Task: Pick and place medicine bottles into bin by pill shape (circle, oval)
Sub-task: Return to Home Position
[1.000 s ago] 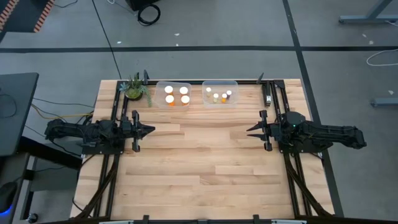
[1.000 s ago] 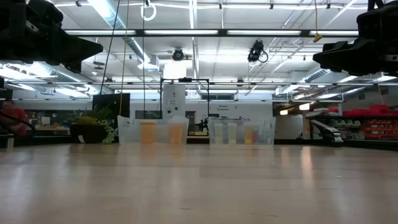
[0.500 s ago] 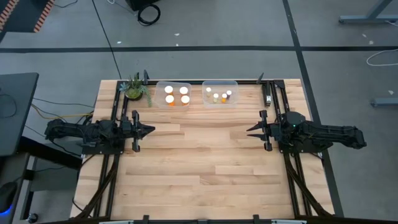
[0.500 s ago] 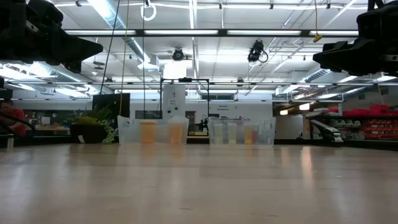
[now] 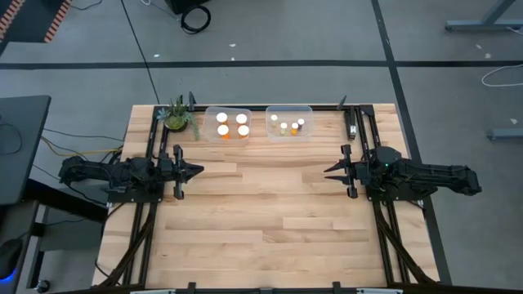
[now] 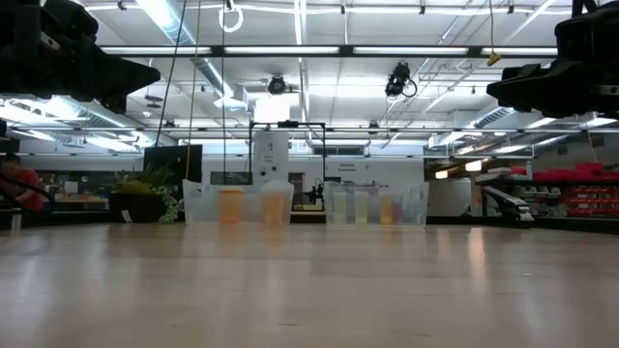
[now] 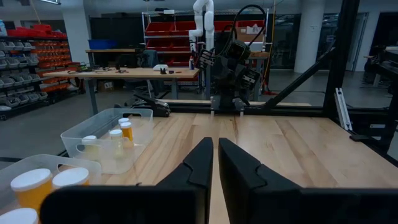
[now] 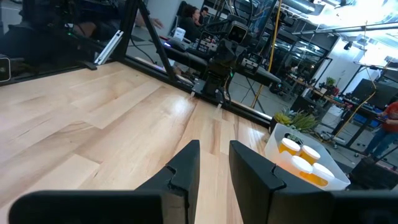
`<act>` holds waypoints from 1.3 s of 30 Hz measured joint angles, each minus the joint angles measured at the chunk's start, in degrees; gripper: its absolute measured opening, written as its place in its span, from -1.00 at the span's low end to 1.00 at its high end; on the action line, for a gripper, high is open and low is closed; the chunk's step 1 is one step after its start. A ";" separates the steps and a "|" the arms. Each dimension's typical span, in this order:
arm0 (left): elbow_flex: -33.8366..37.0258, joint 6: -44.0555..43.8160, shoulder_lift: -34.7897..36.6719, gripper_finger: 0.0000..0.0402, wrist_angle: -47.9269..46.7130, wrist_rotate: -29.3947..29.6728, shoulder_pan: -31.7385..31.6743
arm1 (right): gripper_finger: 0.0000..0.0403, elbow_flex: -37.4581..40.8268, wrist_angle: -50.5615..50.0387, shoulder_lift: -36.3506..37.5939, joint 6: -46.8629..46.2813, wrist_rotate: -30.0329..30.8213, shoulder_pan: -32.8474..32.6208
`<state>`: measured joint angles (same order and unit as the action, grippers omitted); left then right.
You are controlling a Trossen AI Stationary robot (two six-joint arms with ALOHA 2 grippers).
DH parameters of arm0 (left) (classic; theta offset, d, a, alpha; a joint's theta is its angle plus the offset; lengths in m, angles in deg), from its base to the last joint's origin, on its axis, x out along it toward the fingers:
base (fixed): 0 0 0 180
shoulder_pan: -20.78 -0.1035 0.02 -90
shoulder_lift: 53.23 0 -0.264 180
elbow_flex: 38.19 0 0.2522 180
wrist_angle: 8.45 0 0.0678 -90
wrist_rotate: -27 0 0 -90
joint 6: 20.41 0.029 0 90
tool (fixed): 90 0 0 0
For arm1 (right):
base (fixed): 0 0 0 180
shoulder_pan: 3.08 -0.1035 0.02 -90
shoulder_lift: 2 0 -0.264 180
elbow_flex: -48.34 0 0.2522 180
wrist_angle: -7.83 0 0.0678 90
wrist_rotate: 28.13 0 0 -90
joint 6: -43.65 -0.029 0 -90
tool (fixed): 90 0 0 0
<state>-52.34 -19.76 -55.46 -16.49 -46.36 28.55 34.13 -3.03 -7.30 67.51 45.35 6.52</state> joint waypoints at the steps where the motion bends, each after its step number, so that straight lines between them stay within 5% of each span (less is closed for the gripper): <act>1: -0.01 0.00 0.02 -0.82 0.01 0.00 0.01 | -0.54 0.00 0.00 -0.02 -0.01 0.00 0.00; 39: 0.00 0.00 0.00 -0.82 0.00 0.02 0.00 | -0.54 0.00 0.01 -0.01 0.00 0.00 0.00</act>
<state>-52.34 -19.76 -55.47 -16.49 -46.34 28.55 34.13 -3.02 -7.31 67.51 45.36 6.52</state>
